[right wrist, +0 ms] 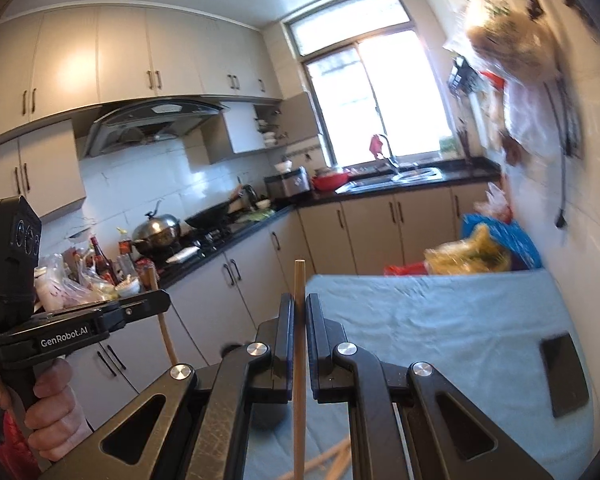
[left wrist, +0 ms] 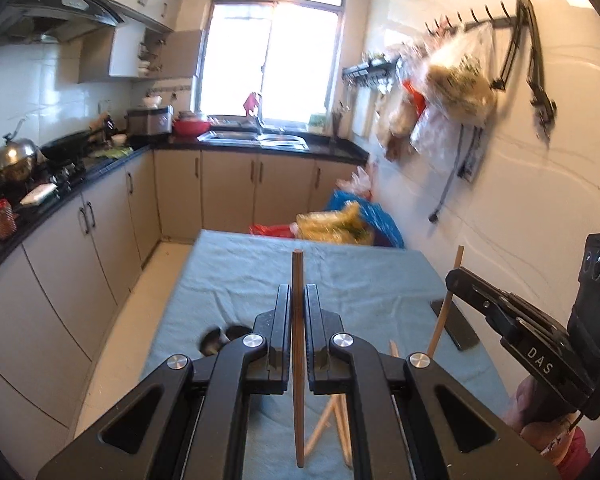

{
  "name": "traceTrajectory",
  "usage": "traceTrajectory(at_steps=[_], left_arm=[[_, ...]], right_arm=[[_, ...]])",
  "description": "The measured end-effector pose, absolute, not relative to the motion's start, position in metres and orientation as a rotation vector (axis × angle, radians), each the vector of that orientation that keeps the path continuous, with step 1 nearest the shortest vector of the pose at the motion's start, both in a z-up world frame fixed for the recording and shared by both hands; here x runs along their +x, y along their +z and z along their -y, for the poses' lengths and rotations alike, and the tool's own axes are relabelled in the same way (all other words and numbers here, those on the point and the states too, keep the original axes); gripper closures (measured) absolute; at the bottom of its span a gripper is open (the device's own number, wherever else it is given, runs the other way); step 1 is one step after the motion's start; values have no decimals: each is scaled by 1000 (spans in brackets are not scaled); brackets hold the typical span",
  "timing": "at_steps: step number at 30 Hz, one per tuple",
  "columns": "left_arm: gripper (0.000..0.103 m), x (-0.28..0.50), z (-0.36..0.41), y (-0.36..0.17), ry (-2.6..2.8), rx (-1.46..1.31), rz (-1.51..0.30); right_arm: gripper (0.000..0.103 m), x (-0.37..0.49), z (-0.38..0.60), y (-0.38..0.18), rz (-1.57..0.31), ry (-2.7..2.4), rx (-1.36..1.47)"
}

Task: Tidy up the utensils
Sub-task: 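Carry both held chopsticks upright over the holder cup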

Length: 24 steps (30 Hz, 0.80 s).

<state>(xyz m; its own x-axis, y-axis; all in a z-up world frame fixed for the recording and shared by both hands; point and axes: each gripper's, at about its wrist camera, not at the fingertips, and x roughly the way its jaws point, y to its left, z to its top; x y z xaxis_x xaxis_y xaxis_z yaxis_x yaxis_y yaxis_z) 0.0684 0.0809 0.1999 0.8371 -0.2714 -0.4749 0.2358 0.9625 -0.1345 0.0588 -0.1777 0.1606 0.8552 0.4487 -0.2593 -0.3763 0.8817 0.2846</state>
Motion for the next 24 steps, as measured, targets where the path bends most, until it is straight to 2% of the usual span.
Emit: traceTrajectory(at_steps=[11,18,24], left_arm=[[98,111,-119,233,-205,-106,-422],[98,141,-130,211,-176,-104,-401],[98,161,-131,178,-169,-85,-420]], right_arm=[[97,107,106,209,-213,488,205],[97,142,68,202,-187,475,184],[97,172,49,170,-234,486,183]])
